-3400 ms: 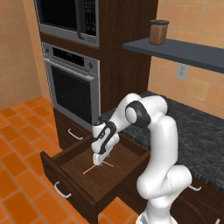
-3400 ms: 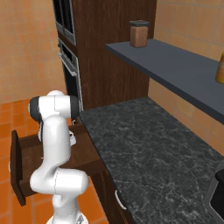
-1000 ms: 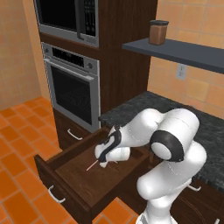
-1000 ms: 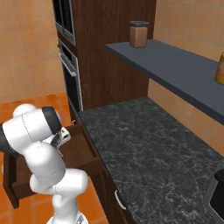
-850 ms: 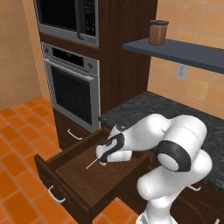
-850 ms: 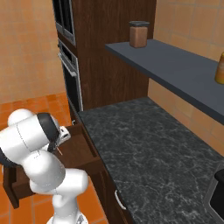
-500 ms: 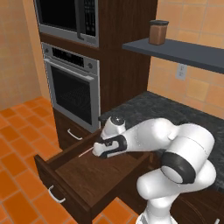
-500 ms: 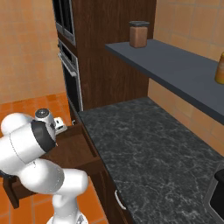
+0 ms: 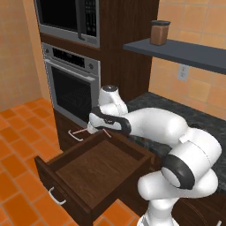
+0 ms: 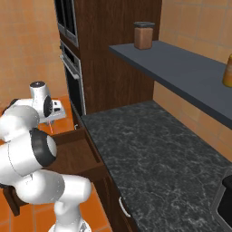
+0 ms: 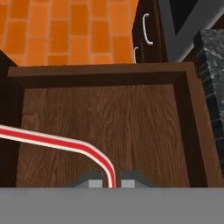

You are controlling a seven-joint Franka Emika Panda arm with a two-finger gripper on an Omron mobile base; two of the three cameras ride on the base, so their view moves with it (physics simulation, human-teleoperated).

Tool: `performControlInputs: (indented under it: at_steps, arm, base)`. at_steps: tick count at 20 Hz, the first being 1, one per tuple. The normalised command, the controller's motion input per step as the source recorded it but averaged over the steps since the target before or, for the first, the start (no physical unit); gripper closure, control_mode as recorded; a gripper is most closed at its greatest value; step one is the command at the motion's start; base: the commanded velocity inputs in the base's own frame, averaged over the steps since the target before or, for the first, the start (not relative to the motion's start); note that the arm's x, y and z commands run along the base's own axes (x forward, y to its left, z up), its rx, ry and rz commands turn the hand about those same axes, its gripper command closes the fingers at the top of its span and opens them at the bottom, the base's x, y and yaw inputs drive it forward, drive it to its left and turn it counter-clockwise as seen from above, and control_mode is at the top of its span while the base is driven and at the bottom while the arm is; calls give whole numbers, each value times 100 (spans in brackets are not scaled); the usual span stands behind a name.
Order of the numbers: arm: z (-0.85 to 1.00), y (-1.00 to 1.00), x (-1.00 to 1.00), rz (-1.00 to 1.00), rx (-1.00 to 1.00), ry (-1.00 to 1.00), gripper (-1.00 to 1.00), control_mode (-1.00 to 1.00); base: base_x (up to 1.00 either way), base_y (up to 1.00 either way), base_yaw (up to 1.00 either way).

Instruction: Take a straw from the drawer in front and place it inside the glass cup on the dining counter.

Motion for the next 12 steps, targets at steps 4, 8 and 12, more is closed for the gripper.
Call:
performControlInputs:
  at_steps: [4,8,12]
  arm:
    - [97,-26,-56,-8,0,12,100,-100]
    - [63,-43,-69,-6,0,0,100,-100]
    - [15,-44,-74,-6,0,-7,100,-100]
  base:
    - [0,0,0]
    - [0,0,0]
    - [0,0,0]
